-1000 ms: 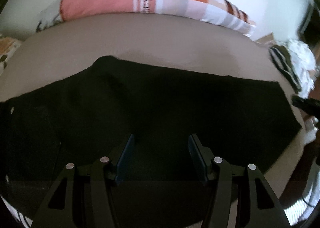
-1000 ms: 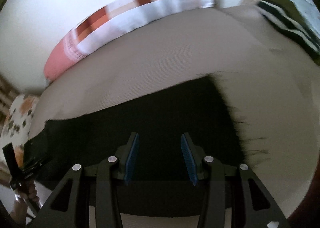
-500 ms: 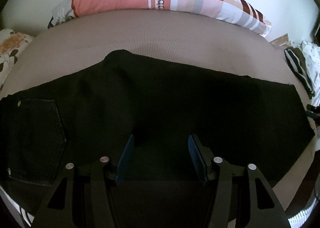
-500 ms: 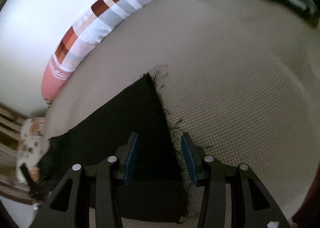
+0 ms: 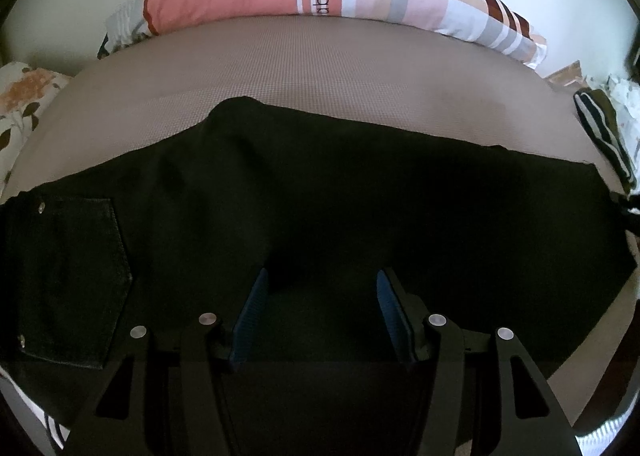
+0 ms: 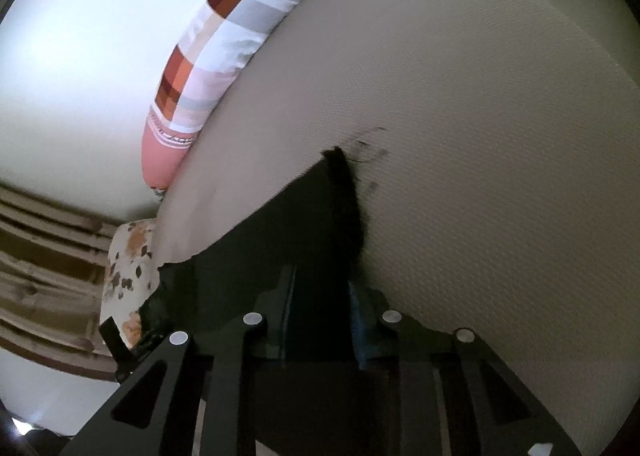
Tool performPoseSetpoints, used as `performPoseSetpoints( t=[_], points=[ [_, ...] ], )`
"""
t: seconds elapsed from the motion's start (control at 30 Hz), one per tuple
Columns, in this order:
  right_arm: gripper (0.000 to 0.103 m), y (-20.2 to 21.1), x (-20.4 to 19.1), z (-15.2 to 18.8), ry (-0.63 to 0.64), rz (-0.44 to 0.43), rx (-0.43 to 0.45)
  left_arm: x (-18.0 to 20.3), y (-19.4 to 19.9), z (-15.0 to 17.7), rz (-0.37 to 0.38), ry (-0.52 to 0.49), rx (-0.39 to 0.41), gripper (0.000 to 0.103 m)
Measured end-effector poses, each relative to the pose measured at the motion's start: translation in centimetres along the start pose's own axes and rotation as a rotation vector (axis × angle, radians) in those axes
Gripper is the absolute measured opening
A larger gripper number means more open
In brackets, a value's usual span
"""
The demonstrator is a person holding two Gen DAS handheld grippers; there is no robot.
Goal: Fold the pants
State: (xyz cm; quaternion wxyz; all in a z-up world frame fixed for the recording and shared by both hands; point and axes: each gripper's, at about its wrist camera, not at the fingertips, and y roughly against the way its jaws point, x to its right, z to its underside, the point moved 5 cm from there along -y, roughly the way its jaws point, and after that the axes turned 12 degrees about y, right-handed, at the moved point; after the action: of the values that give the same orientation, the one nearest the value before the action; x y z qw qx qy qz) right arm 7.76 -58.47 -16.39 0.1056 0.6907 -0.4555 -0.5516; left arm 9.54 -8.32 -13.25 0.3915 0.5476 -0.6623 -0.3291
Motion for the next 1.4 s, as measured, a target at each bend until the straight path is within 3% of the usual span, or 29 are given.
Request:
performPoseSetpoints(
  t=[0.1,0.37,0.7,1.03,1.4],
  points=[
    [0.011,-1.1,-0.6,-0.2,0.018,0.030,0.006,0.1,0.0,0.2,-0.007,-0.003,0.015,0.060],
    [0.008,-0.1,-3.2,0.1,-0.011,0.162,0.061,0.1,-0.2,0.4,-0.005,-0.019,0.031,0.061],
    [0.007,-1.7,-13.7,0.6,0.042,0.047,0.039,-1.9,1.9,0.1,0.068,0.054,0.072,0.061],
    [0.007,-11.3,-23.8,0.8,0.152,0.067,-0.078,-6.6,4.7,0.5,0.071,0.086,0.121,0.061],
    [0.008,-23.1,-33.3,4.3,0.304,-0.008,-0.196,-9.2,6.5,-0.3,0.128,0.135,0.153,0.061]
  ],
)
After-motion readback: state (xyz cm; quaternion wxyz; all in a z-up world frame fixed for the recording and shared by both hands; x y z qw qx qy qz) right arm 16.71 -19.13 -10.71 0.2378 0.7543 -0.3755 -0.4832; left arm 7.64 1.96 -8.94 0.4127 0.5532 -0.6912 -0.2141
